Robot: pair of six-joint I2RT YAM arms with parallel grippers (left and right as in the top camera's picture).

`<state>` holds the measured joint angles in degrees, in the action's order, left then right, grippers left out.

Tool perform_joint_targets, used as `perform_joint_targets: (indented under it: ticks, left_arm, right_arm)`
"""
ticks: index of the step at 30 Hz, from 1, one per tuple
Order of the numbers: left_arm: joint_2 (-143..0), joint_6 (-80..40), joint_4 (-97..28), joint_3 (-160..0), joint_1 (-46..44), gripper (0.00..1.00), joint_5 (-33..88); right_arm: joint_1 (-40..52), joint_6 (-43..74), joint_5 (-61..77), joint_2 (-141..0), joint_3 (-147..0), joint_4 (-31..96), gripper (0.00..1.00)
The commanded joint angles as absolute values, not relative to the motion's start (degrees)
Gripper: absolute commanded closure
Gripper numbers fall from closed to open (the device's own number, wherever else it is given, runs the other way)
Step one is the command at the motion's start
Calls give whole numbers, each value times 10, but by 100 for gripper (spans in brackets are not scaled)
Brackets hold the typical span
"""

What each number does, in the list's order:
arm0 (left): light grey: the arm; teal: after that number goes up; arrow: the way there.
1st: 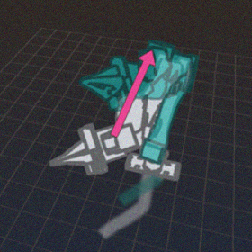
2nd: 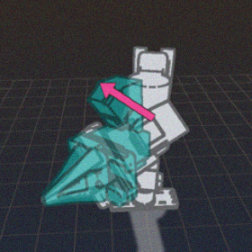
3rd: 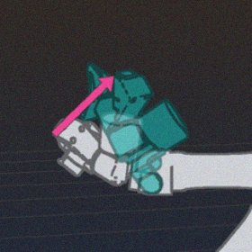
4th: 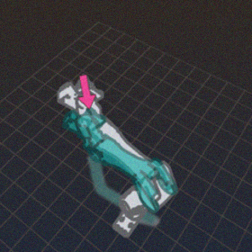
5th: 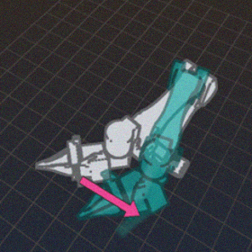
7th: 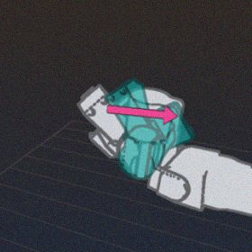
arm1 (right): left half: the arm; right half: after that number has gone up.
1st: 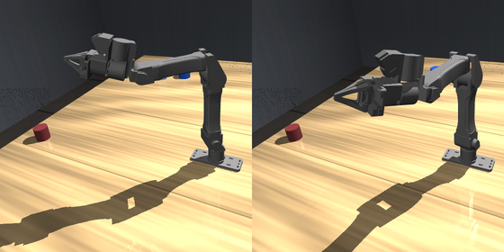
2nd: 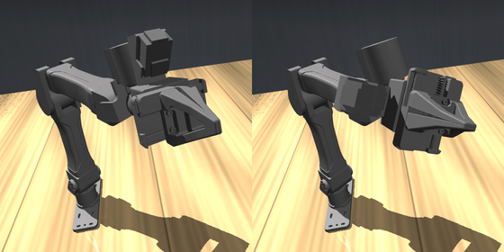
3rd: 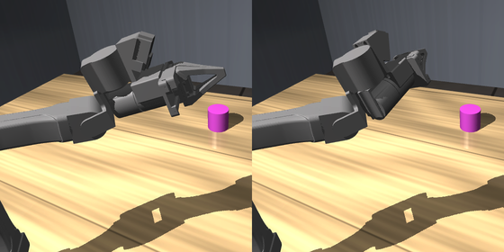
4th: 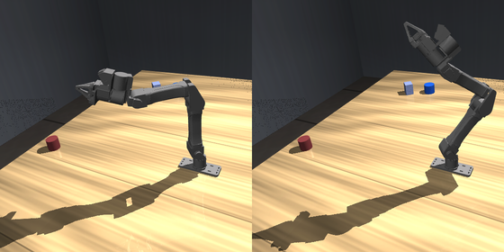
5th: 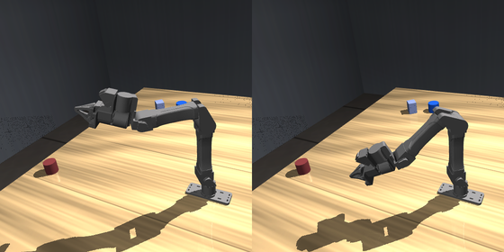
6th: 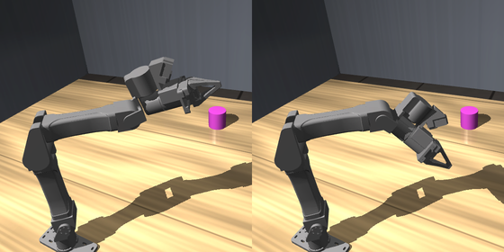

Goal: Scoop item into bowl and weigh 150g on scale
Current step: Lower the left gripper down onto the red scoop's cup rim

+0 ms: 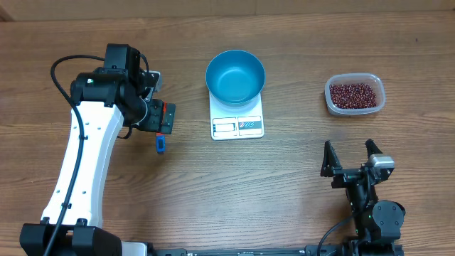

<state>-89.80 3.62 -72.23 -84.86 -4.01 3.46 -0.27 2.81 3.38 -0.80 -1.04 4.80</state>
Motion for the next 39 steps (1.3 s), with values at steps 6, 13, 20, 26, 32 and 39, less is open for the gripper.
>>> perform_joint_targets:
  ticks: [6, 13, 20, 26, 32, 39]
  left_arm:
    - [-900, 52, -722, -865, -38, 1, 43]
    - [-900, 52, -722, -865, -38, 1, 43]
    - [-900, 52, -722, -865, -38, 0, 43]
    - [-900, 52, -722, -865, -38, 1, 43]
    - [-900, 52, -717, -865, -38, 0, 41]
    - [-900, 52, -710, -865, -37, 0, 41]
  right_arm:
    - [1, 30, 26, -2, -4, 47, 0]
    - [1, 30, 26, -2, -4, 47, 0]
    - [1, 30, 26, -2, -4, 47, 0]
    - [1, 30, 26, -2, -4, 47, 0]
    - [1, 30, 26, -2, -4, 47, 0]
    - [1, 30, 26, -2, -4, 47, 0]
